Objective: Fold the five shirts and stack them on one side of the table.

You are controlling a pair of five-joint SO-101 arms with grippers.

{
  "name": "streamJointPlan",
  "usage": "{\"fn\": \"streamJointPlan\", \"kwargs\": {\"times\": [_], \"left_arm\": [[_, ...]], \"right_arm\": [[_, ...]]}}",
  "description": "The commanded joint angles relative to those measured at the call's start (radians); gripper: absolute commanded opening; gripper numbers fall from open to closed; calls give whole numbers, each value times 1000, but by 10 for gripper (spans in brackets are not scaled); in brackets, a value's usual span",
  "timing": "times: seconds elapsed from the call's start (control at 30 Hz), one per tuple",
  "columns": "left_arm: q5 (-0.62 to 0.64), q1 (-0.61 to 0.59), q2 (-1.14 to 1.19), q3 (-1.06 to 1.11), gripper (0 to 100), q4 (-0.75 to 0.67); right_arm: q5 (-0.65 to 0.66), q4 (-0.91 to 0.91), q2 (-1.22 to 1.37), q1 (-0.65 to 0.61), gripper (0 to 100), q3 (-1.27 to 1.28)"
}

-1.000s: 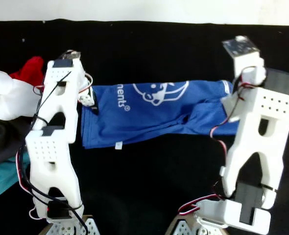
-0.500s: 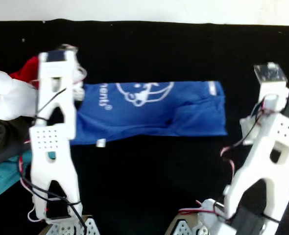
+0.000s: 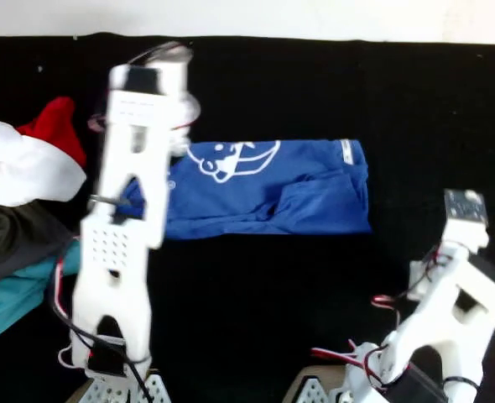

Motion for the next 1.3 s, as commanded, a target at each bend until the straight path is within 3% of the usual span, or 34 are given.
{"fn": "streamJointPlan", "kwargs": {"times": [0.0,0.2,0.4,0.53,0.9,1.13,1.27], "left_arm": [[12,223,-177,-24,8,5],[12,463,-166,-51,8,-169],[12,515,22,-59,8,-450],[12,533,111,-61,10,-569],[12,636,131,-119,11,-743],[12,625,125,-64,226,-781],[12,573,113,-104,200,-763]], "right_arm": [[5,-131,-35,62,6,104],[3,-334,-35,70,6,300],[2,-401,-44,71,6,363],[-78,-403,-44,97,6,360],[-114,-403,-42,108,6,358],[-112,-403,-44,108,6,360],[-112,-403,-44,108,6,360]]}}
